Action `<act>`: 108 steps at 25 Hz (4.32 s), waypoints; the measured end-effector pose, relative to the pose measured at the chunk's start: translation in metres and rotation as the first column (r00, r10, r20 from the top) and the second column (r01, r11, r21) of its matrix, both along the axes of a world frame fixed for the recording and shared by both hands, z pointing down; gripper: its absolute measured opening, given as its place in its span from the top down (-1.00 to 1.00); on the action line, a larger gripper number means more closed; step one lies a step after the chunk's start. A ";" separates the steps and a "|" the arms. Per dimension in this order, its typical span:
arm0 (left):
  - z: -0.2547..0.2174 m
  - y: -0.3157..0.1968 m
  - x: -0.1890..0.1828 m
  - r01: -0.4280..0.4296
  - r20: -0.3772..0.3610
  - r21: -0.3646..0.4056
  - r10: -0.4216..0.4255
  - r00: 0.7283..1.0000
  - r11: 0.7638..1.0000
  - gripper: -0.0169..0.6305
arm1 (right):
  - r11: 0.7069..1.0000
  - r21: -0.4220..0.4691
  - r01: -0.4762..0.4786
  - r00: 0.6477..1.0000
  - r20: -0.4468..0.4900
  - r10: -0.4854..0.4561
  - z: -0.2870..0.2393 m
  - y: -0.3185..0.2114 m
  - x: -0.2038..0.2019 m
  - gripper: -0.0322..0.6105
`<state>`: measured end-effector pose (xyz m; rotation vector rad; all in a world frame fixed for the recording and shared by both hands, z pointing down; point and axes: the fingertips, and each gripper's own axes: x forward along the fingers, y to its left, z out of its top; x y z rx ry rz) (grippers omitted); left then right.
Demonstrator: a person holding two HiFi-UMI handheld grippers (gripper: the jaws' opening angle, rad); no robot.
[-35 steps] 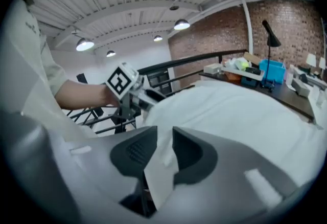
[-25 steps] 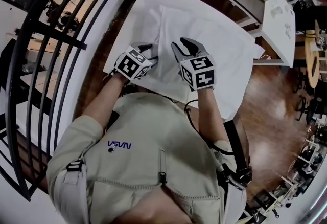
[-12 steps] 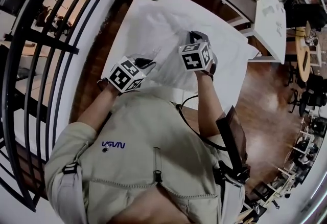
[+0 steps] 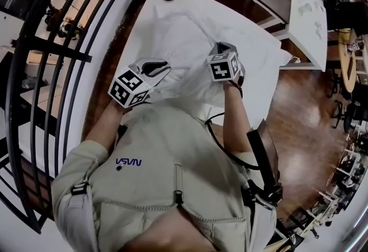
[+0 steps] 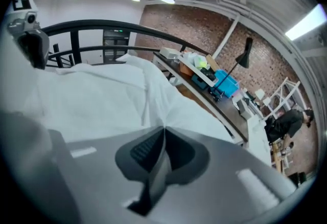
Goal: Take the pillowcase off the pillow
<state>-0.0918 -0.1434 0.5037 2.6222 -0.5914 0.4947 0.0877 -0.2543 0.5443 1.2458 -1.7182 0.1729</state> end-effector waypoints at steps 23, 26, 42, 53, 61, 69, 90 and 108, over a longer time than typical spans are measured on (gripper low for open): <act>0.027 -0.116 -0.003 0.163 -0.092 -0.128 -0.176 0.980 0.978 0.90 | 0.850 0.010 0.527 0.847 0.078 -0.526 -0.058 0.049 -0.197 0.54; 0.023 -0.116 -0.005 0.142 -0.072 -0.091 -0.148 0.986 0.986 0.90 | 0.835 -0.125 0.535 0.840 -0.027 -0.542 -0.017 0.043 -0.202 0.31; 0.037 -0.175 -0.024 0.195 0.143 0.102 -0.208 0.968 0.976 0.91 | 0.813 0.078 0.577 0.807 0.097 -0.582 -0.068 0.095 -0.168 0.85; 0.042 -0.217 0.005 0.199 0.153 0.027 -0.201 0.968 0.980 0.91 | 0.819 0.136 0.558 0.796 0.189 -0.574 -0.080 0.131 -0.149 0.86; 0.024 -0.151 -0.044 0.203 -0.260 -0.278 -0.277 0.925 0.939 0.37 | 0.838 0.129 0.531 0.801 0.248 -0.546 -0.067 0.117 -0.152 0.84; 0.015 -0.104 0.011 0.050 -0.263 -0.313 -0.137 0.955 0.948 0.07 | 0.825 0.129 0.551 0.786 0.253 -0.565 -0.065 0.124 -0.163 0.84; -0.035 -0.032 0.042 -0.045 -0.106 0.061 0.051 0.993 0.997 0.85 | 0.860 0.190 0.473 0.856 0.132 -0.500 -0.121 -0.018 -0.164 0.51; -0.051 0.015 0.014 -0.053 -0.094 0.199 0.073 0.993 0.979 0.86 | 0.965 0.243 -0.095 0.967 0.253 0.032 -0.100 -0.077 -0.016 0.84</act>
